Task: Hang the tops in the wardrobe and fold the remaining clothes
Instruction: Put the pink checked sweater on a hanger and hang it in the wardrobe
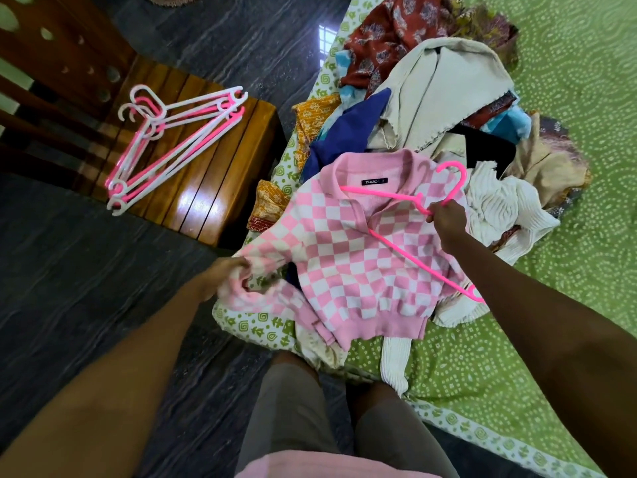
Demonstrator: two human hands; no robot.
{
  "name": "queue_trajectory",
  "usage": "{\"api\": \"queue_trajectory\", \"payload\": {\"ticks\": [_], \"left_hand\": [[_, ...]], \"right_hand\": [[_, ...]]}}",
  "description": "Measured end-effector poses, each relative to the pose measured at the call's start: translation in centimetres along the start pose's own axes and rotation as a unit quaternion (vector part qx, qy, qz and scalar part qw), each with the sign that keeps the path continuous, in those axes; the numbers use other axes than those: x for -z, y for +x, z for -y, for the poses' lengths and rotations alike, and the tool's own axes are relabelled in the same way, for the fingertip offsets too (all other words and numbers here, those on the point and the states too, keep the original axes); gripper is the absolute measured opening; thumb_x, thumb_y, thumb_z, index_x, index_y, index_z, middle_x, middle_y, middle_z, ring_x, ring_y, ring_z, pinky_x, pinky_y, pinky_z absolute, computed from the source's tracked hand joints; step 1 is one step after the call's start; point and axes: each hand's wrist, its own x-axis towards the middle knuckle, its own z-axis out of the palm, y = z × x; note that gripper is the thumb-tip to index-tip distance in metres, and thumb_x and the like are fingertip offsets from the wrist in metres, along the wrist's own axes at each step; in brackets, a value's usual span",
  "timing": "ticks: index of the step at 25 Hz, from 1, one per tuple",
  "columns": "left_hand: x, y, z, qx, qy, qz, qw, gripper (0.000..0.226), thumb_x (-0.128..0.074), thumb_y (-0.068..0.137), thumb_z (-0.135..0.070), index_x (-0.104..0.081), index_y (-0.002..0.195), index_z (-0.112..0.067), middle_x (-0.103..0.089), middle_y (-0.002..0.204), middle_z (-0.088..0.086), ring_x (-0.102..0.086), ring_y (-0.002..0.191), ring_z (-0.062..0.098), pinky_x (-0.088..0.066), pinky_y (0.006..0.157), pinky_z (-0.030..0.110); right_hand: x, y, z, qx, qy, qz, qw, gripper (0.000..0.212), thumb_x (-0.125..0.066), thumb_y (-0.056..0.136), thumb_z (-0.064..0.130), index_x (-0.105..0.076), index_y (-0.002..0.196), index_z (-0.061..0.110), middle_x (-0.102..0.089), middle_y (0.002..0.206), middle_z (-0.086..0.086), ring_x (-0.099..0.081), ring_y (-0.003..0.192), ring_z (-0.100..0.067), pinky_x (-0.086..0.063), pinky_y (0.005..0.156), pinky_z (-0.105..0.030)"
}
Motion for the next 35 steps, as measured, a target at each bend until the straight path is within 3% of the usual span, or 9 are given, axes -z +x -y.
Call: {"api": "queue_trajectory", "payload": {"ticks": [3,6,8,13,17,22,26,31,35], "left_hand": [[1.3,0.1,1.3,0.031,0.207,0.013,0.978,0.026,-0.068,0.085,-0.029,-0.06,0.085,-0.005,-0.064,0.078,0.009,-0.059,0.069,0.019,-0.046,0.058,0.026],[1.9,0.5,0.5,0.083,0.516,0.024,0.852,0.039,-0.073,0.077,-0.04,-0.06,0.089,-0.006,-0.066,0.079,0.005,-0.06,0.068,0.017,-0.045,0.062,0.024],[1.2,1.3,-0.4,0.034,0.583,-0.039,0.81,0.056,-0.071,0.077,-0.045,-0.052,0.114,-0.008,-0.063,0.104,0.008,-0.06,0.089,0.02,-0.045,0.077,0.03],[-3.5,3.6,-3.8,-0.138,0.401,-0.096,0.901,0.061,-0.068,0.08,-0.038,-0.043,0.127,-0.009,-0.049,0.126,0.013,-0.05,0.112,0.03,-0.044,0.092,0.043],[-10.0,3.8,-10.7,-0.279,0.305,-0.148,0.898,0.054,-0.064,0.085,-0.039,-0.046,0.125,-0.006,-0.05,0.127,0.012,-0.05,0.114,0.028,-0.043,0.09,0.037],[-15.1,5.3,-18.3,-0.194,0.322,-0.215,0.901,0.071,-0.062,0.085,-0.044,-0.032,0.137,-0.006,-0.039,0.14,0.014,-0.044,0.124,0.032,-0.042,0.092,0.04],[-14.7,6.1,-18.3,-0.191,0.309,-0.214,0.907,0.032,-0.054,0.091,-0.017,-0.056,0.117,0.002,-0.06,0.119,0.02,-0.057,0.11,0.036,-0.046,0.081,0.038],[-14.7,4.4,-16.3,-0.35,0.176,-0.186,0.901,0.024,-0.052,0.089,-0.01,-0.061,0.084,0.012,-0.058,0.072,0.024,-0.053,0.067,0.035,-0.028,0.055,0.028],[-15.8,2.7,-15.6,-0.354,0.094,-0.178,0.913,0.021,-0.054,0.09,-0.013,-0.062,0.104,0.001,-0.06,0.081,0.01,-0.056,0.075,0.021,-0.047,0.069,0.036]], "right_hand": [[-0.2,0.4,-0.4,-0.001,0.007,0.002,1.0,0.019,-0.046,0.09,0.007,-0.052,0.074,0.015,-0.052,0.064,0.0,-0.045,0.056,-0.006,-0.034,0.043,-0.01],[-0.7,0.7,-0.6,0.002,-0.002,0.013,1.0,0.021,-0.047,0.089,0.01,-0.05,0.07,0.018,-0.053,0.063,0.0,-0.046,0.058,-0.008,-0.035,0.053,-0.021],[-1.0,0.7,-0.3,0.019,-0.012,0.025,0.999,0.022,-0.048,0.088,0.011,-0.05,0.068,0.02,-0.053,0.063,0.0,-0.048,0.06,-0.01,-0.036,0.057,-0.024],[-2.8,0.7,1.0,0.067,-0.069,0.014,0.995,0.016,-0.045,0.088,0.014,-0.06,0.081,0.011,-0.062,0.08,-0.008,-0.056,0.078,-0.023,-0.043,0.069,-0.032],[-4.2,0.9,1.6,0.08,-0.081,-0.001,0.994,0.026,-0.043,0.086,0.016,-0.063,0.096,0.004,-0.067,0.099,-0.014,-0.059,0.098,-0.031,-0.045,0.089,-0.047],[-3.6,1.3,2.3,0.109,-0.092,0.028,0.989,0.034,-0.043,0.081,0.023,-0.063,0.096,0.0,-0.067,0.093,-0.016,-0.06,0.093,-0.033,-0.046,0.083,-0.042],[-3.4,2.2,2.8,0.139,-0.104,0.037,0.984,0.029,-0.045,0.087,0.015,-0.059,0.093,-0.009,-0.063,0.087,-0.021,-0.06,0.088,-0.036,-0.043,0.074,-0.039],[-5.3,1.1,5.8,0.192,-0.116,0.121,0.967,0.017,-0.049,0.089,0.013,-0.06,0.086,0.0,-0.062,0.087,-0.02,-0.059,0.086,-0.033,-0.042,0.074,-0.038],[-8.5,-0.6,8.5,0.193,-0.045,0.203,0.959,0.017,-0.053,0.085,0.001,-0.067,0.094,0.005,-0.069,0.094,-0.013,-0.061,0.088,-0.024,-0.046,0.082,-0.034]]}}
